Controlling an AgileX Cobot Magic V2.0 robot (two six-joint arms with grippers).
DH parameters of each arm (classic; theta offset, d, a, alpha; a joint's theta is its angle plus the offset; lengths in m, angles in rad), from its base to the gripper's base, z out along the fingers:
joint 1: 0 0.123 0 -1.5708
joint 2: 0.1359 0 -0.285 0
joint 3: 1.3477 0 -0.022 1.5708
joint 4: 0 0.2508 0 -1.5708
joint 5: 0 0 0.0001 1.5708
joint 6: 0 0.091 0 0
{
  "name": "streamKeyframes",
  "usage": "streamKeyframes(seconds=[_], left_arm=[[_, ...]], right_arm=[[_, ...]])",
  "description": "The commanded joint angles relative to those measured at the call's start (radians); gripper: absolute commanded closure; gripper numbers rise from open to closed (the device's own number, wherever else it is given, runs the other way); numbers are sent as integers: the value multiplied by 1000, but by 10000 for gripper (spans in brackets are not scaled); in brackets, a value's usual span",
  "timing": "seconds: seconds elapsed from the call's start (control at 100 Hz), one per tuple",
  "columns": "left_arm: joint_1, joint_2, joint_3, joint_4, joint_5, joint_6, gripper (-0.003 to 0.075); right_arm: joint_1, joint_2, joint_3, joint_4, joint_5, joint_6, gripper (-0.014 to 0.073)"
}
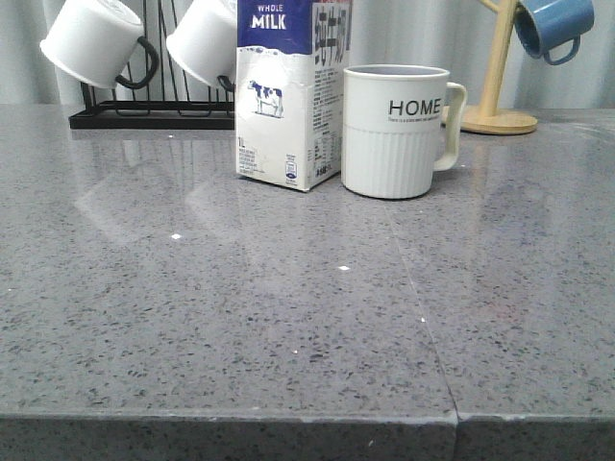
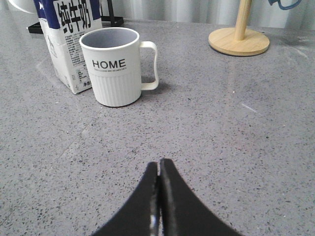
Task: Place milk next to cup
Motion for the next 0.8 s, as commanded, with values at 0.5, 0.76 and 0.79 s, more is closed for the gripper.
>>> streamKeyframes(seconds=[0.5, 0.76, 0.79], left_arm=[[61, -373, 167, 8, -22, -3, 741], [78, -457, 245, 50, -36, -7, 741], [84, -467, 259, 72, -50, -28, 741]], right_arm=[[-3, 11, -28, 2, -70, -1, 659], [-3, 11, -28, 2, -70, -1, 659], [-3, 11, -28, 2, -70, -1, 659]])
